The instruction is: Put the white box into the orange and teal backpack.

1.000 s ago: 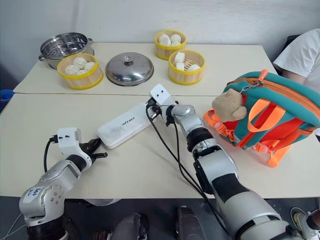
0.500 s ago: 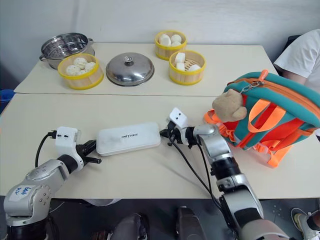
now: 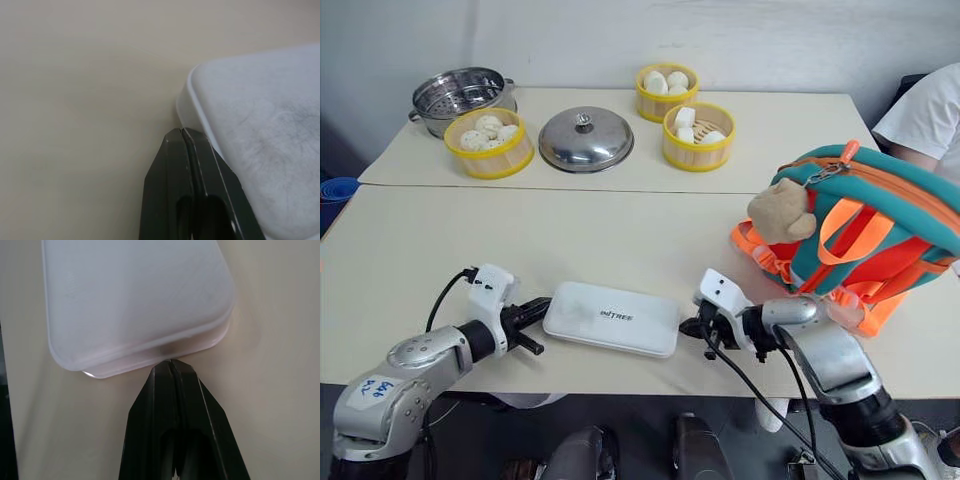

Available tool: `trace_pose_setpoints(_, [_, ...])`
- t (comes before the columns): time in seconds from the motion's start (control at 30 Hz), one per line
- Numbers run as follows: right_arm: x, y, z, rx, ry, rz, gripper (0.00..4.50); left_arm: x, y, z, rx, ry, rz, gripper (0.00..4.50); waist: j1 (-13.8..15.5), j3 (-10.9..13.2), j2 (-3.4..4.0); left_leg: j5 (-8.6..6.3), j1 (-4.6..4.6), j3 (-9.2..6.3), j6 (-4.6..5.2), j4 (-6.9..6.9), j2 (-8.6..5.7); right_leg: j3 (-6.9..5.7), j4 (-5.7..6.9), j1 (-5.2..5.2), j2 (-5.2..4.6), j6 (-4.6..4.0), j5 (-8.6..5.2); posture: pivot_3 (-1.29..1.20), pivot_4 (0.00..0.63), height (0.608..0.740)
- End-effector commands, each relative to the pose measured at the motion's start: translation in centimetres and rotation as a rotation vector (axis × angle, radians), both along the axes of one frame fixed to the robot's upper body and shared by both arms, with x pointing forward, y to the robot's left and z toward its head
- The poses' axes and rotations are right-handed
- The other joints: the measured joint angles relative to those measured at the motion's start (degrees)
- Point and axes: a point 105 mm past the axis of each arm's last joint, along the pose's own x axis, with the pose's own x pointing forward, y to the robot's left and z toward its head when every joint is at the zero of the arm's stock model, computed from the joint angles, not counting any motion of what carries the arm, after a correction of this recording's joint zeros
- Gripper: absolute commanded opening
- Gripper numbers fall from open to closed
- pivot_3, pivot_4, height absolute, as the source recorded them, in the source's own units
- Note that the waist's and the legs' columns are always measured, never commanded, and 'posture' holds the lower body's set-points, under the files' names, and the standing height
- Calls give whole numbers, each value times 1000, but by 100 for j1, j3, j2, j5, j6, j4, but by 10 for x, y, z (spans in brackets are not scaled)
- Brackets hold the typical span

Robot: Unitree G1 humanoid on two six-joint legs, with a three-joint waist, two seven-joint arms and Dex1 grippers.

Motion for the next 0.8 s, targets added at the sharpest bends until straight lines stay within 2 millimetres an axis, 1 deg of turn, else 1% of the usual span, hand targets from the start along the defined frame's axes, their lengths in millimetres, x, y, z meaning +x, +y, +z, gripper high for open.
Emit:
trace_pose_setpoints(0.03, [2,-19,-2,-65,-63,-30,0,-15,-13,-9,-77,125,-103,396,38,0,0,0,1,0,0,0,-1,0,-1,1,0,0,0,0,150,740])
trace_pose_setpoints(0.1, [2,-26,-2,-71,-71,-45,0,-18,-7,-7,-103,164,-106,865,68,-1,-1,0,1,0,1,1,-2,0,-4,4,0,0,0,0,150,740])
trace_pose_setpoints(0.13, [1,-28,0,-62,-73,-58,0,-23,-2,-8,-156,234,-112,1151,76,-1,-2,0,1,-1,2,3,-2,0,-6,6,0,0,0,0,150,740])
trace_pose_setpoints(0.17, [1,-31,1,-61,-78,-61,0,-30,2,-6,-218,308,-127,1452,76,-1,-3,0,0,-2,4,5,-2,0,-7,7,-1,0,0,0,150,740])
trace_pose_setpoints(0.23, [-2,-38,3,-67,-76,-67,0,-50,10,-2,-288,506,-200,2038,77,0,-5,0,0,-5,5,7,-3,-1,-7,10,-2,0,0,0,150,740])
trace_pose_setpoints(0.27, [-5,-41,3,-77,-64,-59,0,-59,10,8,-336,555,-267,2328,70,1,-7,0,-1,-9,5,9,-3,-6,-7,10,-1,0,0,0,150,740])
trace_pose_setpoints(0.3, [-8,-44,3,-86,-56,-42,0,-58,13,15,-363,569,-281,2587,65,2,-7,0,-1,-10,4,8,-3,-7,-8,10,-1,0,0,0,150,740])
trace_pose_setpoints(0.37, [-15,-49,2,-106,-37,-14,0,-47,23,23,-416,567,-252,3186,73,4,-3,0,-1,-10,1,4,-4,-6,-11,9,-3,0,-1,0,150,740])
trace_pose_setpoints(0.43, [-19,-52,1,-126,-35,-2,0,-39,30,22,-443,603,-219,3751,90,5,-8,0,-2,-17,2,8,-4,-10,-12,9,-3,-1,-1,0,150,740])
trace_pose_setpoints(0.5, [-21,-53,-1,-146,-42,8,0,-32,33,20,-474,644,-201,4355,75,5,-11,0,-3,-21,1,6,-3,-12,-14,10,-3,-2,-1,0,150,740])
trace_pose_setpoints(0.53, [-21,-54,-1,-153,-46,13,0,-26,35,17,-484,677,-183,4460,74,5,-10,0,-3,-22,1,5,-3,-12,-14,10,-3,-2,-1,0,150,740])
trace_pose_setpoints(0.57, [-22,-53,-2,-160,-49,22,0,-20,35,13,-519,711,-163,4460,73,6,-12,0,-2,-22,2,5,-4,-12,-13,11,-6,-2,-1,0,150,740])
trace_pose_setpoints(0.63, [-23,-52,-5,-171,-55,40,0,-13,32,9,-582,784,-159,4460,73,6,-12,0,-3,-23,1,4,-3,-13,-13,10,-6,-2,-1,0,150,740])
trace_pose_setpoints(0.73, [-22,-48,-9,-187,-72,67,0,-5,23,5,-597,826,-164,4460,73,4,-13,1,-2,-26,0,3,-4,-15,-13,11,-8,-2,-1,0,150,740])
trace_pose_setpoints(0.8, [-19,-45,-9,-190,-91,76,0,4,18,4,-613,826,-147,4460,76,4,-13,1,0,-28,-1,6,-4,-17,-12,14,-9,-2,-1,0,150,740])
